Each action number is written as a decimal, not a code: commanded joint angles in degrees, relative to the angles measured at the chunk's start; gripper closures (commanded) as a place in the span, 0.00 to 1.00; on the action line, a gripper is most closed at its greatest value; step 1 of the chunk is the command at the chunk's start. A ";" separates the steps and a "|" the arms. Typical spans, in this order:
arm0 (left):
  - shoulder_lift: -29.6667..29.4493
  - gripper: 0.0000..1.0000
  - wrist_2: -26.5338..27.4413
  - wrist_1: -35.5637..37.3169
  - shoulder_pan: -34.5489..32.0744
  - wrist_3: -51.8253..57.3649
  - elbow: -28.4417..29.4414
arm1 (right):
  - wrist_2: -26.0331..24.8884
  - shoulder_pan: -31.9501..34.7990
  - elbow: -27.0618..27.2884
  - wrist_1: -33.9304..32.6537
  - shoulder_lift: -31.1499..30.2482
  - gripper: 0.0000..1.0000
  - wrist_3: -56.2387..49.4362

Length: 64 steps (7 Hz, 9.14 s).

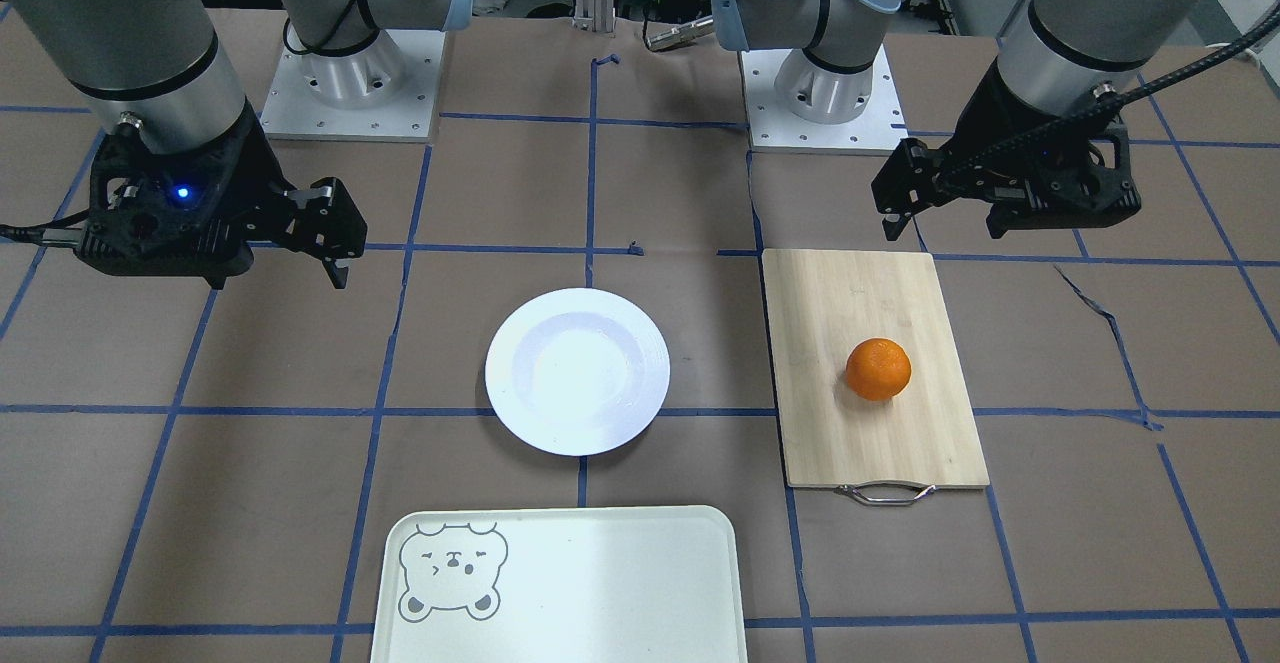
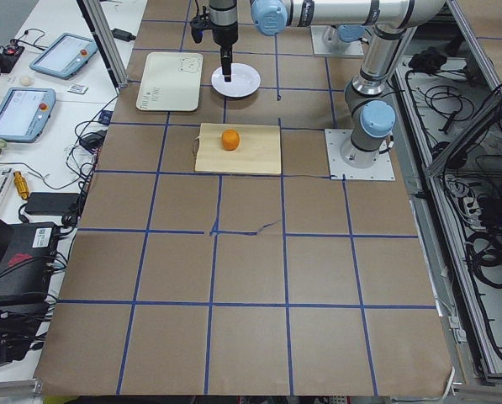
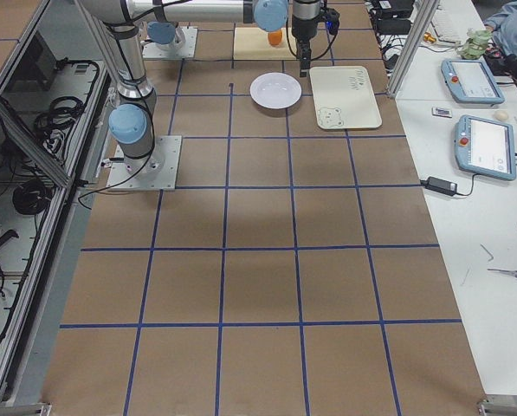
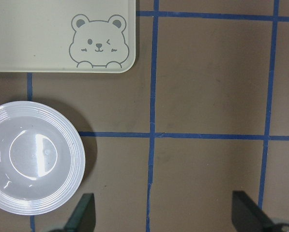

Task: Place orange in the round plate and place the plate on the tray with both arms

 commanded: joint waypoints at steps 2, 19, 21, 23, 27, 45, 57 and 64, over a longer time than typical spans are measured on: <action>-0.19 0.00 0.00 0.10 0.09 -0.54 0.33 | -0.09 0.02 0.03 0.00 0.07 0.00 0.06; -15.73 0.00 -6.07 26.03 7.47 3.58 -19.00 | -0.09 -0.16 1.26 -0.09 -0.02 0.00 -0.03; -17.93 0.00 -6.15 26.11 7.47 3.59 -19.00 | 0.00 -0.16 1.26 -0.09 -0.02 0.00 -0.03; -18.99 0.00 -5.89 26.03 7.47 4.47 -19.18 | -0.09 -0.16 1.26 -0.09 -0.02 0.00 -0.03; -19.00 0.16 -5.71 25.42 7.38 3.77 -19.00 | 0.00 -0.51 1.26 0.09 -0.02 0.00 -0.11; -25.93 0.87 -20.12 28.05 -21.44 -45.97 -7.75 | 0.00 -1.30 2.66 -0.09 -0.11 0.00 -0.20; -18.31 0.00 -11.72 26.40 -11.72 -26.63 -4.59 | 19.30 -3.41 11.07 -10.86 8.41 0.00 0.24; -3.54 0.00 -1.50 19.43 -1.15 -19.01 -4.93 | 32.70 -2.09 35.09 -42.80 14.20 0.00 7.27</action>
